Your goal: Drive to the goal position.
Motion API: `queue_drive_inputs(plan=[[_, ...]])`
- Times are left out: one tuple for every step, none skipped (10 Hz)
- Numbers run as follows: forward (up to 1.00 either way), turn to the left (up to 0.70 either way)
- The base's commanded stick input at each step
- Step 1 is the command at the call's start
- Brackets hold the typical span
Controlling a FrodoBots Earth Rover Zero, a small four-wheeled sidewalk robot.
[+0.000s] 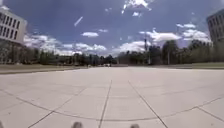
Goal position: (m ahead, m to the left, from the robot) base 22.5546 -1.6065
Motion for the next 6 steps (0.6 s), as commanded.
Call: queue_drive_inputs(plan=[[0.70, 0.00], [0.70, 0.00], [0.70, 0.00], [0.70, -0.13], [0.70, -0.35], [0.70, -0.35]])
